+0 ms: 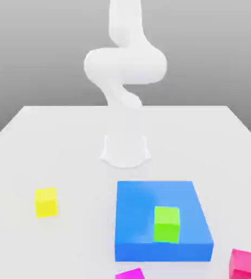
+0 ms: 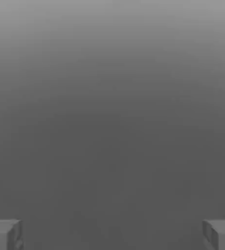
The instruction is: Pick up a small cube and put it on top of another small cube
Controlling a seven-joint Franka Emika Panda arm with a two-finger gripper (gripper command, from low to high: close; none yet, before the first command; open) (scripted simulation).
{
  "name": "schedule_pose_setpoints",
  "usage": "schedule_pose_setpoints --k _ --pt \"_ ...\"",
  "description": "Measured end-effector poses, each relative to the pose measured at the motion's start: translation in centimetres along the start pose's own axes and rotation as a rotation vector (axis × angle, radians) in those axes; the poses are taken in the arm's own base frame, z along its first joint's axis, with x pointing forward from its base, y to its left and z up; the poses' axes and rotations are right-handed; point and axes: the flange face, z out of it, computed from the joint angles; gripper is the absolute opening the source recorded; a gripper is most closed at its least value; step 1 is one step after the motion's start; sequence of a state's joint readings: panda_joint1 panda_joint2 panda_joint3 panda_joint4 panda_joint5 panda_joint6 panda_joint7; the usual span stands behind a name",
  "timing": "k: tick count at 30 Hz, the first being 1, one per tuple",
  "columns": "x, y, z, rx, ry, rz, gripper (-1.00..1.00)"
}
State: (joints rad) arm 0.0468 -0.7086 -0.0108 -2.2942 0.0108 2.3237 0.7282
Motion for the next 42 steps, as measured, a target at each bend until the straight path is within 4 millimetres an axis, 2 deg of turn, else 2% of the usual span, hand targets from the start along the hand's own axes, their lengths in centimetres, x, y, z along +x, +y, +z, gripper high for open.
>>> schedule_pose_setpoints --k 6,12,16,20,26,30,33,34,39,40,42 --pt "-2.6 -2.7 10.5 -0.030 -0.171 -0.218 0.00" --pt "-7.6 -4.6 20.5 -0.055 -0.329 -0.438 0.00" --pt "-12.2 -5.1 26.7 -0.070 -0.431 -0.589 0.00" --pt "-18.2 -5.4 32.3 -0.077 -0.534 -0.756 0.00" --pt "-26.4 -3.1 39.9 -0.104 -0.674 -0.977 0.00" --pt "-32.1 -0.7 44.2 -0.118 -0.759 -1.122 0.00" --pt "-34.8 1.3 47.5 -0.119 -0.772 -1.143 0.00" --pt "-35.5 2.0 48.5 -0.119 -0.773 -1.145 -1.00" --pt "-35.5 2.0 48.5 -0.120 -0.775 -1.145 -1.00" --pt "-35.9 2.3 49.0 -0.120 -0.775 -1.145 -1.00" --pt "-35.2 1.7 48.0 -0.120 -0.775 -1.146 -1.00"
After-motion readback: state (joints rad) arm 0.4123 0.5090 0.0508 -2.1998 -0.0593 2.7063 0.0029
